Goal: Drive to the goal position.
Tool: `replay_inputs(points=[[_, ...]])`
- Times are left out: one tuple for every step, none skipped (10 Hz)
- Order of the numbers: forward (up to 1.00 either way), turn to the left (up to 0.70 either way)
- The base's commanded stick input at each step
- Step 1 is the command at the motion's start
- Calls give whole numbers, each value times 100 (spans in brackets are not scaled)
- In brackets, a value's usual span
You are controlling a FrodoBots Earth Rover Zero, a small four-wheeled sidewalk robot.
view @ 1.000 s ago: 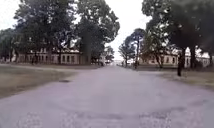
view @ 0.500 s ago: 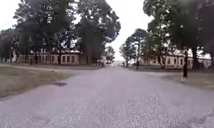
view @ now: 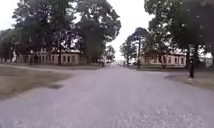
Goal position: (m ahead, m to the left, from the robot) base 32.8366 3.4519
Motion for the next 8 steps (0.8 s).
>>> replay_inputs(points=[[85, -18], [85, -3], [85, 0], [85, 0], [85, 0], [85, 0], [85, 0], [85, 0]])
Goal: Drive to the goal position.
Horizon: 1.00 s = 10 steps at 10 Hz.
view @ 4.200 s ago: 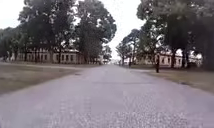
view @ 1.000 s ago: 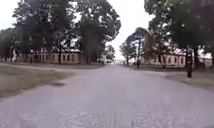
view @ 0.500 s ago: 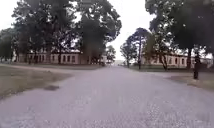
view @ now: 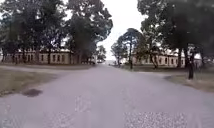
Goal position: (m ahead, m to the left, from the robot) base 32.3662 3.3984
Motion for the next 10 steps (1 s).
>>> replay_inputs(points=[[85, 0], [85, 0], [85, 0], [85, 0], [85, 0], [85, 0], [85, 0], [85, 0], [85, 0], [85, 0]])
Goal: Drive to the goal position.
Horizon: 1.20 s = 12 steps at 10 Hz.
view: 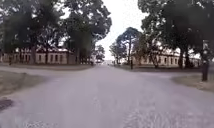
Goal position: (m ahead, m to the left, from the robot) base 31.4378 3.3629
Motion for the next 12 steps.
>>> replay_inputs(points=[[85, 0], [85, 0], [85, 0], [85, 0], [85, -10], [85, -28], [85, -6], [85, -3], [85, 0], [85, 0], [85, 0], [85, 0]])
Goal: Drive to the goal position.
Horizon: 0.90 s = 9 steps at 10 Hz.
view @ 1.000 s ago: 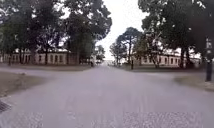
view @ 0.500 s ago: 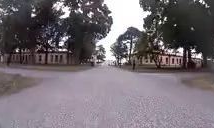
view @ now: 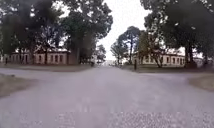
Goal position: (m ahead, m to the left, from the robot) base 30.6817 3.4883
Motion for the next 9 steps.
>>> replay_inputs(points=[[85, 0], [85, 0], [85, 0], [85, 0], [85, 0], [85, 0], [85, 0], [85, 0], [85, 0]])
